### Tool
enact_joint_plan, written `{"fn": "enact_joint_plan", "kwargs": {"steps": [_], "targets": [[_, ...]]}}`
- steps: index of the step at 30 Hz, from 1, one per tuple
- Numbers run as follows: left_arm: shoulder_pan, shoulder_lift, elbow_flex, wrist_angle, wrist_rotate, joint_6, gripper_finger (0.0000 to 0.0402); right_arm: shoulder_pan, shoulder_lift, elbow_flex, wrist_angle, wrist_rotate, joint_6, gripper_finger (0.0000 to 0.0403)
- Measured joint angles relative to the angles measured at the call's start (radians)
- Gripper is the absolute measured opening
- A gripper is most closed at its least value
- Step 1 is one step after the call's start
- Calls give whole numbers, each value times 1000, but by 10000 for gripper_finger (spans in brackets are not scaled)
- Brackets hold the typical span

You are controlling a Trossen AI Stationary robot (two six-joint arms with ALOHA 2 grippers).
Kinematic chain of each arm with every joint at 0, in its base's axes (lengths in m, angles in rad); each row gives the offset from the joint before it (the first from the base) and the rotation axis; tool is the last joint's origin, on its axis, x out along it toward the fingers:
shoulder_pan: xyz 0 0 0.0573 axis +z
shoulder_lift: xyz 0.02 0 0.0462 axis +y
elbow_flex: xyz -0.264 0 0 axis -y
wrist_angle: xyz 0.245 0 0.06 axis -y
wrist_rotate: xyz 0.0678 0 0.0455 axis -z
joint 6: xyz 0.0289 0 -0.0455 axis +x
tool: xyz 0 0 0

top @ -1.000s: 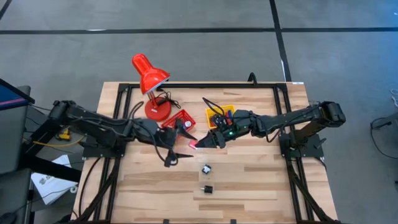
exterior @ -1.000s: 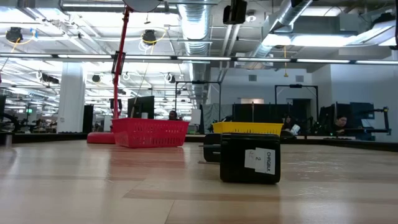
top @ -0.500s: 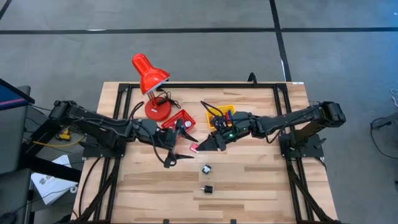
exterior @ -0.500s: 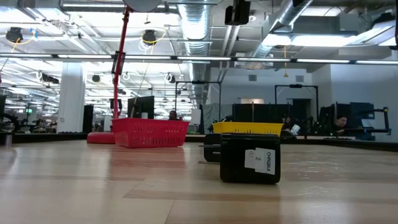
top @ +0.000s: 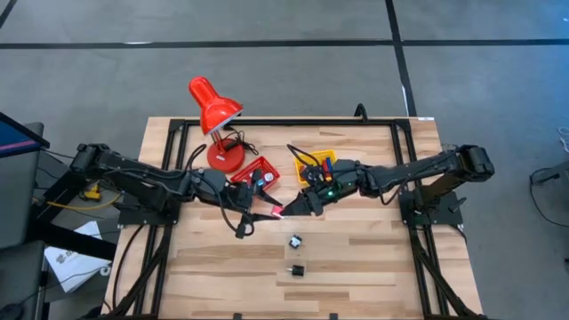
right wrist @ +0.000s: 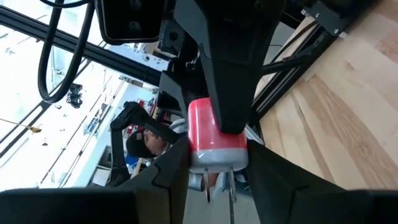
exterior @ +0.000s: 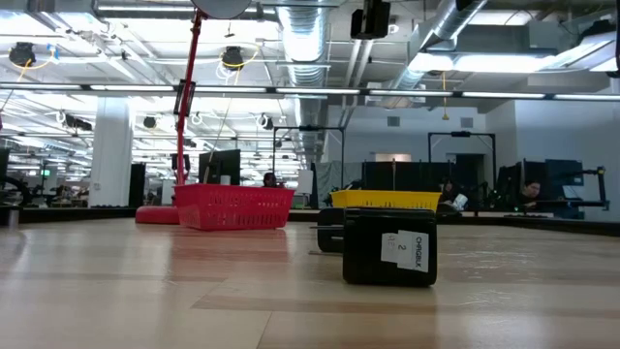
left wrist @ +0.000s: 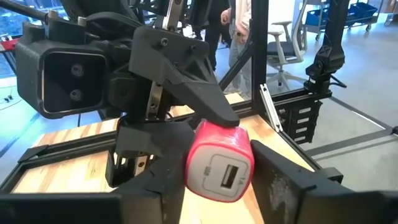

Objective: Pick & Place Office items
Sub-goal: Put the pink charger adapter into the red bin

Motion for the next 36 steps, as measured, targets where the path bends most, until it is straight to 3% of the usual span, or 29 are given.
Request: {"fn": "enact_joint_plan", "kwargs": {"steps": [4,10,14,21,27,31,33,36], "targets": [[0,-1,0,-3,1,3,130,1,-1,0,-1,38,-4,144],[0,-1,0,-3,-4,-2,142,-2,-1,0,-1,51,-14,179],[0,-1,0,-7,1,-2,138,-15,-1,0,-7,49,-137,191],[0,-1,-1,-9,6,-2,137,-31,-1,0,2,34,-145,217],[-1,-1,-1,-75,6,-4,137,-72,-27,-2,35,-63,-328,289],[0,-4,-1,-158,4,-38,137,-97,-116,0,62,-56,-482,318],[-1,-5,0,-211,-54,-76,137,-102,-170,0,10,-5,-550,326],[7,-5,0,-327,-243,-185,137,-96,-239,1,-124,108,-616,332]]}}
